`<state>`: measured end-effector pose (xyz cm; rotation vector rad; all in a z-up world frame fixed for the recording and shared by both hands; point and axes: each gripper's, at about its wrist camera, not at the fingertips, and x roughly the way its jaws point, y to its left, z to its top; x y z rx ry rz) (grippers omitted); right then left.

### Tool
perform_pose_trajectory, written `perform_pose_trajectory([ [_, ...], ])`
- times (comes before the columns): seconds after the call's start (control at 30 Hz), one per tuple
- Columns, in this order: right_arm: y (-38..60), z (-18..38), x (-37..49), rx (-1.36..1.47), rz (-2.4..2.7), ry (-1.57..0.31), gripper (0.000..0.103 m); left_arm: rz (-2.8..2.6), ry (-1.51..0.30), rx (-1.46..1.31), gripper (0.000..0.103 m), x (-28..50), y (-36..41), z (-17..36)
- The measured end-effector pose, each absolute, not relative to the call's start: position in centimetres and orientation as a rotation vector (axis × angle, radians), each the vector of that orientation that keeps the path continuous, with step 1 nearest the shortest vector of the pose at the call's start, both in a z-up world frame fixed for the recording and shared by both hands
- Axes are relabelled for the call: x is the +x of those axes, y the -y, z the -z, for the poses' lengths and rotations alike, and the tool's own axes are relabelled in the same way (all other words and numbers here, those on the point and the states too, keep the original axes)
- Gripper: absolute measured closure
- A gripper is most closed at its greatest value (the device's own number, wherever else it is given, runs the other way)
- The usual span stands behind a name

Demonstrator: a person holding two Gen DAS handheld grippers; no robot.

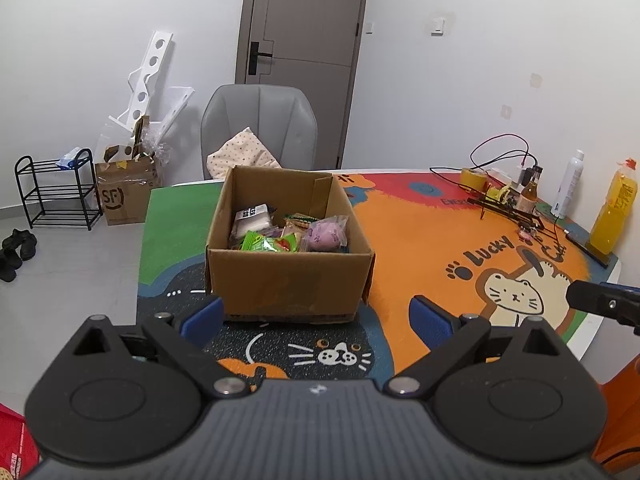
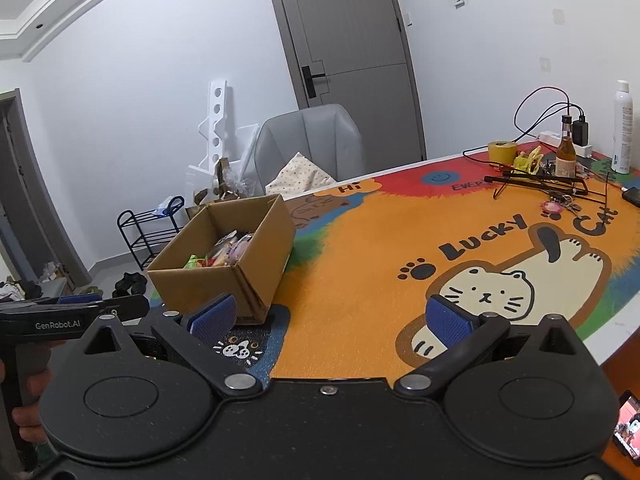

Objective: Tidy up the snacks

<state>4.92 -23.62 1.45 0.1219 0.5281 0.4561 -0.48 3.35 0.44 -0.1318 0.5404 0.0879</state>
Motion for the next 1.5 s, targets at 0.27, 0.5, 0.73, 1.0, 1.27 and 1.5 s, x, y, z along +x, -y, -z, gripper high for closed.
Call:
perform_pose_trajectory([
  [0.27, 23.96, -1.45, 4.79, 0.128, -0.456, -0.521, 0.000, -0.089, -0.527, -0.107, 0.004, -1.29, -2.68, -0.86],
  [0.5, 23.96, -1.26, 4.79, 0.136, -0.459, -0.527, 0.000, -0.097, -0.528, -0.117, 0.004, -1.40, -2.92, -0.81],
  [0.73, 24.03, -1.22, 4.82, 0.133, -0.457, -0.526, 0.000, -0.095, -0.526, -0.121, 0.004, -1.54, -3.14, -0.89],
  [1.0, 23.99, -1.27, 4.72, 0.132, -0.457, -0.522, 0.000, -0.092, -0.531, -0.124, 0.004, -1.51, -3.23, -0.98],
  [1.27, 23.96, -1.36, 4.72, 0.124, -0.454, -0.523, 0.000, -0.080, -0.540, -0.120, 0.004, -1.23, -2.82, -0.75],
  [1.5, 23.88, -1.38, 4.78, 0.123, -0.450, -0.526, 0.000, -0.069, -0.546, -0.115, 0.004, -0.79, -2.31, -0.62],
])
